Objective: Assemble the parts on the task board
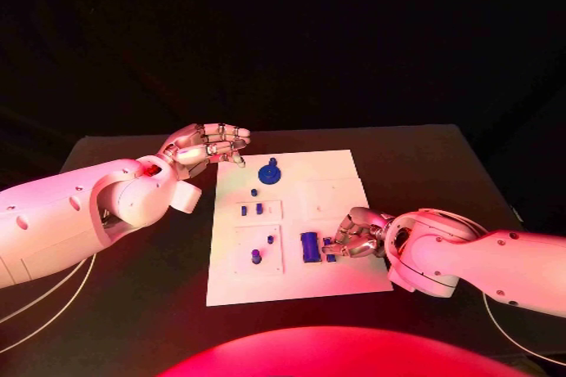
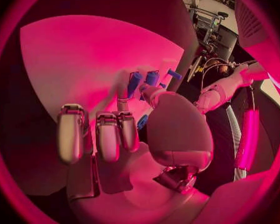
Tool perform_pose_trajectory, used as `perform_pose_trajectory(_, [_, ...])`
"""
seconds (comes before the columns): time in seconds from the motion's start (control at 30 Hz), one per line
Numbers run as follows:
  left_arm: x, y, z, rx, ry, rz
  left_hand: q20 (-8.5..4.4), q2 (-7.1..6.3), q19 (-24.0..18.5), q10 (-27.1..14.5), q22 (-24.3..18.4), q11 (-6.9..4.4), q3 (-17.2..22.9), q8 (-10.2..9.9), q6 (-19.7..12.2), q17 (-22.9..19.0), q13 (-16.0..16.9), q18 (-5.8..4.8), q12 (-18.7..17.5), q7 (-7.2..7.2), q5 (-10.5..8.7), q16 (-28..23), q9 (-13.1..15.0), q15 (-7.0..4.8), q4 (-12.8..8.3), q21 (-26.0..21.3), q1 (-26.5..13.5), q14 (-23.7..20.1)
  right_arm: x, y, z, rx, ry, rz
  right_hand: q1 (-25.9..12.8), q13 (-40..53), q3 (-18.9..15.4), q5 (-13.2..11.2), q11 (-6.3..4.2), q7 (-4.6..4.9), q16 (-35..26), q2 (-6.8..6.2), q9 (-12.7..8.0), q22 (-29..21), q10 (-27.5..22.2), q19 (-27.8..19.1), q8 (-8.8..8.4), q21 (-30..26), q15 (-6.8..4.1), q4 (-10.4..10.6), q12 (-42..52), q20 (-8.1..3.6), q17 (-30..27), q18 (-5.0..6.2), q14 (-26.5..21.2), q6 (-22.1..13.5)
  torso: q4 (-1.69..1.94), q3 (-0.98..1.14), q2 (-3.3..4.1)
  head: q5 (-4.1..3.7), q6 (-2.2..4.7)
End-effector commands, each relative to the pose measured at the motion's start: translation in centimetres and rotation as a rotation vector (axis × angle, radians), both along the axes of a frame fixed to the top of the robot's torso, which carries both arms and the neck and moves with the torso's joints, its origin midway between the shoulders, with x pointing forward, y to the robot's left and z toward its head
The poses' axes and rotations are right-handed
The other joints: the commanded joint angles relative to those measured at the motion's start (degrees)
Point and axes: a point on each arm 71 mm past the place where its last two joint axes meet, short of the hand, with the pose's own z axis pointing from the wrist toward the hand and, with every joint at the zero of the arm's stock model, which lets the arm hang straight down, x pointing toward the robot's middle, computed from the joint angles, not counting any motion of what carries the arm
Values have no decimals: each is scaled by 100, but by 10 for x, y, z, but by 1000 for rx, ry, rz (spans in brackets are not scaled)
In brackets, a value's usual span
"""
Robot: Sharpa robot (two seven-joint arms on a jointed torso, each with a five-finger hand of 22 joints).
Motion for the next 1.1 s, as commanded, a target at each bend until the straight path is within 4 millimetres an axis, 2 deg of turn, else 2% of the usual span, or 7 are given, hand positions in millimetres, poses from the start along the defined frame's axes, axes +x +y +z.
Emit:
perform_pose_trajectory(0.03, [-1, -2, 1, -7, -3, -17, 44, 30, 12, -31, -5, -3, 36, 36, -43, -7, -9, 65, 26, 208, 31, 33, -7, -1, 10, -33, -9, -36, -2, 4, 0, 6, 1, 20, -84, 1366, -123, -29, 27, 28, 10, 0, 7, 1226, 505, 285, -30, -31, 1, 6, -28, -1, 1346, -49, 565, -8, -2, -1, -1, 1, 6])
perform_pose_trajectory(0.23, [-1, -1, 1, 0, -3, -19, 43, 33, 12, -33, -5, -3, 38, 43, -38, -7, -9, 66, 28, 208, 32, 34, -8, -2, 10, -33, -8, -37, -3, 6, 0, 19, 12, 22, -62, 1365, -488, 11, 21, 17, 9, 16, 16, 1225, 504, 283, -31, -37, -8, 8, -32, -6, 1345, -48, 565, -2, 0, -1, -3, -2, 6])
perform_pose_trajectory(0.27, [-1, -1, 1, 1, -3, -19, 43, 33, 12, -33, -5, -3, 38, 43, -38, -7, -9, 66, 28, 208, 32, 34, -8, -2, 10, -33, -8, -37, -3, 6, 0, 19, 12, 22, -95, 1367, -566, 216, 19, 20, 11, 33, 19, 1227, 505, 285, -32, -31, -6, 3, -30, -8, 1349, -50, 566, -5, 1, -2, -3, -4, 2])
perform_pose_trajectory(0.3, [-1, -1, 1, 1, -3, -20, 43, 33, 12, -33, -5, -3, 38, 43, -38, -7, -9, 66, 28, 208, 32, 34, -8, -2, 10, -33, -8, -37, -3, 5, 0, 19, 13, 21, -142, 1367, -664, 679, 18, 21, 10, 17, 29, 1228, 505, 286, -32, -28, -10, -3, -31, -10, 1349, -51, 566, -11, 2, -2, -2, -5, -1])
perform_pose_trajectory(0.33, [-1, -1, 1, 1, -3, -20, 43, 33, 12, -33, -5, -3, 38, 43, -38, -7, -9, 66, 28, 208, 32, 34, -8, -2, 10, -33, -8, -37, -3, 5, 0, 19, 13, 21, -160, 1367, -721, 931, 17, 19, 11, 6, 35, 1226, 505, 284, -32, -34, -9, -4, -32, -14, 1351, -49, 566, -14, 1, -3, -1, -6, -4])
perform_pose_trajectory(0.37, [-1, -1, 1, 2, -3, -20, 43, 33, 12, -33, -5, -3, 38, 43, -38, -7, -9, 66, 28, 208, 32, 34, -8, -2, 10, -33, -8, -37, -3, 5, 0, 18, 13, 20, -165, 1366, -747, 1005, 16, 20, 9, 7, 38, 1226, 504, 284, -31, -34, -11, -4, -33, -13, 1346, -50, 565, -14, 1, -3, -1, -6, -4])
perform_pose_trajectory(1.1, [0, 1, 0, 7, 0, -14, 42, 35, 13, -37, -4, -4, 45, 58, -28, -9, -10, 67, 31, 209, 33, 36, -12, -4, 2, -33, 3, -40, -13, -12, 4, 33, 23, 36, 231, 1376, -905, 811, 26, 29, 13, -60, 45, 1234, 511, 293, -52, -3, -4, -128, -14, -9, 1357, -56, 567, -35, -6, 3, 1, -12, 12])
